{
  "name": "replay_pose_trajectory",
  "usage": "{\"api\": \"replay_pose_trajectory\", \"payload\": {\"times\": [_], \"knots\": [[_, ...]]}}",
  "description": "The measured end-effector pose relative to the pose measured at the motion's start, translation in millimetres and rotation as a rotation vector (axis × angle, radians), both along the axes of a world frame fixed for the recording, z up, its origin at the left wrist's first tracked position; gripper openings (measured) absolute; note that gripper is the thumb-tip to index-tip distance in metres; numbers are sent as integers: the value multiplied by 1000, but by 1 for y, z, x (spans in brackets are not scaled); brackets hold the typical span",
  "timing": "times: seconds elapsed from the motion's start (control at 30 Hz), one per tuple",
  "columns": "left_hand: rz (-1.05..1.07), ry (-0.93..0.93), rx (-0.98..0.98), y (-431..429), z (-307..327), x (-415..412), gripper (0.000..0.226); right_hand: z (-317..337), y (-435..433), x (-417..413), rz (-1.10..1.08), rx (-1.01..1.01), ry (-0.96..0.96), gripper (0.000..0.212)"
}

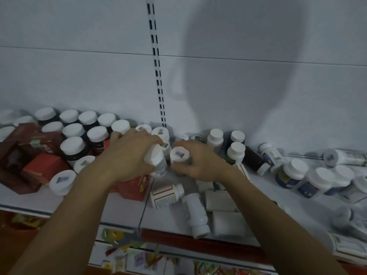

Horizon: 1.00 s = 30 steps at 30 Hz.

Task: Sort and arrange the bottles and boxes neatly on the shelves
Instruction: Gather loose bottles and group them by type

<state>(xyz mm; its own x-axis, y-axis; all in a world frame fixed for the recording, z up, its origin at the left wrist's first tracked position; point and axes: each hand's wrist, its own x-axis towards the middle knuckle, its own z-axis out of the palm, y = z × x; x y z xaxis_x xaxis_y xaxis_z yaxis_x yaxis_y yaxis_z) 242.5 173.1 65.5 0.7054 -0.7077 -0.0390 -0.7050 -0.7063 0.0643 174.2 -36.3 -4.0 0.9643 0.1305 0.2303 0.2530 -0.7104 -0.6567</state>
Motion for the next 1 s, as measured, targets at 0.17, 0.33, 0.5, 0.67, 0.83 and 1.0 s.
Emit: {"api": "replay_pose_trajectory", "payload": {"times": [0.17,0.33,0.5,0.67,0.83,1.0], "knots": [[28,19,-52,3,-14,-1,75,19,12,45,-72,-98,105,36],[47,46,-118,6,-21,0,67,21,20,66,19,-277,331,42],[32,45,-144,5,-27,4,64,28,4,49,-201,-38,127,31],[99,-54,-76,-20,-34,20,65,54,-31,17,-460,145,-65,27],[-71,-24,-106,-48,-41,20,75,62,-62,-20,-570,122,-117,26],[-163,16,-4,-73,-52,10,46,57,-80,-44,-653,113,-115,26]]}}
